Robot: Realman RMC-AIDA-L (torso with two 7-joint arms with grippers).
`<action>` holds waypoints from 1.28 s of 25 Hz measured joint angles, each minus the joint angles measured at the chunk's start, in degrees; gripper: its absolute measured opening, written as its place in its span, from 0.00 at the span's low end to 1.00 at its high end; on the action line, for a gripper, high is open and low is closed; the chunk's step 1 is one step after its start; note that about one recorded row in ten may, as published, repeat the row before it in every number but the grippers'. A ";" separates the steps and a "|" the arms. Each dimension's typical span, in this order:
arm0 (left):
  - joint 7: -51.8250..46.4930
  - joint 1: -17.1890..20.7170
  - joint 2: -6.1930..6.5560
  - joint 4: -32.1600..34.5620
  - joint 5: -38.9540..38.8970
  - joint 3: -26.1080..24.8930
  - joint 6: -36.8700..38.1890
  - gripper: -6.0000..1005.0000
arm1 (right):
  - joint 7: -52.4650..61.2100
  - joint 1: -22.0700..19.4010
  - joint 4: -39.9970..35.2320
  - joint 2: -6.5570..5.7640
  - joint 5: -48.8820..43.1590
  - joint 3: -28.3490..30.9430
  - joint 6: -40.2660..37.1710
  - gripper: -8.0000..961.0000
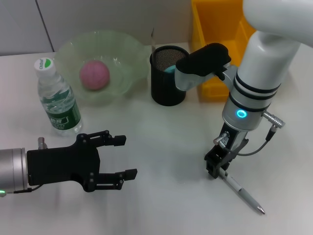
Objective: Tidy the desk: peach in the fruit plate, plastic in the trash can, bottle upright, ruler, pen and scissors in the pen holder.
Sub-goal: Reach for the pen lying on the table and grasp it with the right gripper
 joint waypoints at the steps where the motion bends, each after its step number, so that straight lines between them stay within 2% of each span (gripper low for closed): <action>1: -0.01 0.01 0.00 0.00 0.00 0.00 0.01 0.83 | 0.05 0.04 0.04 0.00 0.00 -0.04 0.00 0.31; 20: -0.01 0.03 0.04 0.00 0.00 0.17 0.04 0.83 | 0.27 0.24 0.01 0.00 -0.15 -0.22 -0.27 0.31; 26: -0.01 -0.04 0.07 0.00 0.00 0.18 0.03 0.83 | 1.77 1.16 -0.18 0.00 -0.20 -3.46 -0.57 0.31; 32: 0.06 0.00 0.09 0.00 0.00 0.18 0.03 0.83 | 1.93 1.47 -0.21 0.00 -0.19 -3.73 -0.56 0.31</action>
